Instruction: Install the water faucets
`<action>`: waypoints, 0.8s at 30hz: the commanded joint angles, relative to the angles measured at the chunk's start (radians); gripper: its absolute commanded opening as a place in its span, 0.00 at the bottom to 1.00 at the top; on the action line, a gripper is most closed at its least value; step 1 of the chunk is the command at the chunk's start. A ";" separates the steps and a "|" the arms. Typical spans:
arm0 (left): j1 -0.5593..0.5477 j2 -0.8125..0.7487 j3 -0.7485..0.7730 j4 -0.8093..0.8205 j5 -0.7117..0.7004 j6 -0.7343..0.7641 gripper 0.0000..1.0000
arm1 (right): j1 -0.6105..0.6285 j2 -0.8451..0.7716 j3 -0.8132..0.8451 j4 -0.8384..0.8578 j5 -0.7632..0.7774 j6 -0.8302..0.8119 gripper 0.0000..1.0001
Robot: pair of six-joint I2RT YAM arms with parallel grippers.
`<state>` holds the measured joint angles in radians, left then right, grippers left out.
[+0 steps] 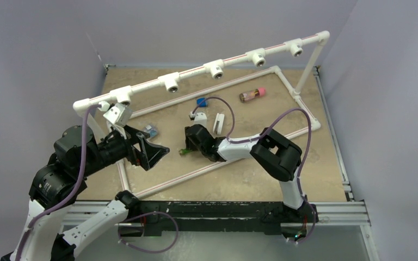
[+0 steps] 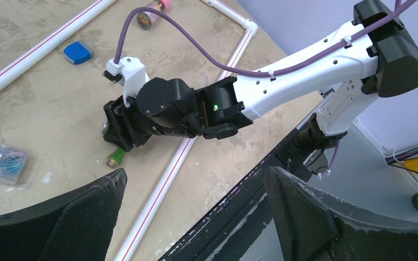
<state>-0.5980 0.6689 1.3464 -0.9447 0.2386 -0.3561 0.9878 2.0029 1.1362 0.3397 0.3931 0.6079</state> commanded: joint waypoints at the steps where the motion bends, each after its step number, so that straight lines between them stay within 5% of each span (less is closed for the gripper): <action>1: -0.005 -0.011 0.005 0.011 0.004 0.004 0.97 | 0.020 -0.001 0.021 -0.056 0.064 -0.011 0.43; 6: -0.005 -0.009 0.002 0.011 0.011 -0.008 0.97 | 0.024 -0.015 0.008 -0.073 0.075 0.001 0.00; 24: -0.005 0.062 -0.007 0.035 0.082 -0.096 1.00 | 0.029 -0.459 -0.238 -0.059 -0.010 0.087 0.00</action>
<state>-0.5980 0.7040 1.3460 -0.9440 0.2874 -0.4042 1.0088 1.6501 0.9398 0.2821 0.3931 0.6540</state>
